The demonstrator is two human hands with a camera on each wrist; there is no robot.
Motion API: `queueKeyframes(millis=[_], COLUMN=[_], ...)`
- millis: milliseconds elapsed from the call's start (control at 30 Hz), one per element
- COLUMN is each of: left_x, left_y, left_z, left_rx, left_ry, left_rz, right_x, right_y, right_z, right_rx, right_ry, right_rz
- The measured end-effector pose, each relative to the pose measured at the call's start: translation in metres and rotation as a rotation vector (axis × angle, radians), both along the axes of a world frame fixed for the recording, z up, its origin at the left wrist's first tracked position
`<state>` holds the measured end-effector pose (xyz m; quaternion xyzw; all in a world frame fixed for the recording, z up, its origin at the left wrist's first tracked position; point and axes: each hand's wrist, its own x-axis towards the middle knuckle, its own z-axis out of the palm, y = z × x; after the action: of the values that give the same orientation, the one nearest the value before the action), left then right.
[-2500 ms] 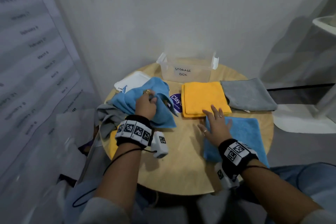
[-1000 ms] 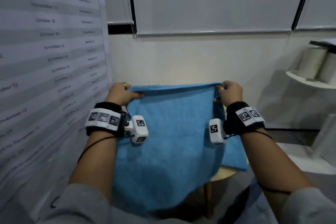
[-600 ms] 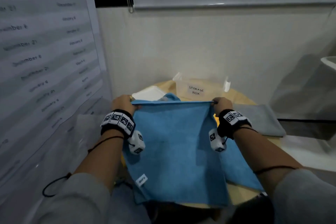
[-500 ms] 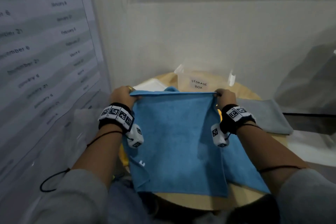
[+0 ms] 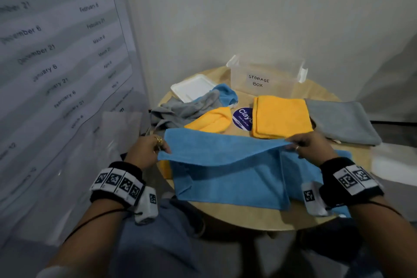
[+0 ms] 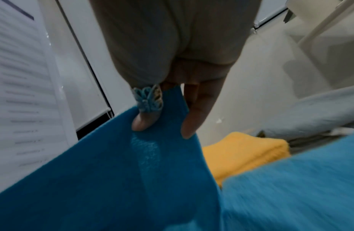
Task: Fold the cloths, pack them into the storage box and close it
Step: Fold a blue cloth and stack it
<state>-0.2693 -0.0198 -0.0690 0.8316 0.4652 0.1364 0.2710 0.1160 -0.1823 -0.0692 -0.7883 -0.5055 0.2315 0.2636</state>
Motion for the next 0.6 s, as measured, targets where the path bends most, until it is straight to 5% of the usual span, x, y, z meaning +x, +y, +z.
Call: queueKeyframes(millis=[100,233,333,467,600], left_x=[-0.007,0.009,0.029,0.038,0.048], left_y=[0.001,0.011,0.018,0.033,0.037], left_z=[-0.020,-0.024,-0.027,-0.045,-0.053], left_rx=[-0.223,-0.059,-0.114,-0.218,-0.071], left_ry=[0.295,0.127,0.133,0.192,0.024], left_rz=[-0.016,0.342,0.531,0.547,0.591], right_x=[-0.011,-0.009,-0.007,-0.003,0.001], right_y=[-0.020,-0.003,0.023,0.044,0.049], right_z=[-0.019,-0.030,-0.039,-0.066,-0.073], right_rx=[-0.367,-0.139,-0.253,-0.419,-0.367], right_ry=[-0.015,-0.023,-0.129,-0.114,-0.096], right_rz=[0.197,-0.123,-0.285,-0.269,-0.269])
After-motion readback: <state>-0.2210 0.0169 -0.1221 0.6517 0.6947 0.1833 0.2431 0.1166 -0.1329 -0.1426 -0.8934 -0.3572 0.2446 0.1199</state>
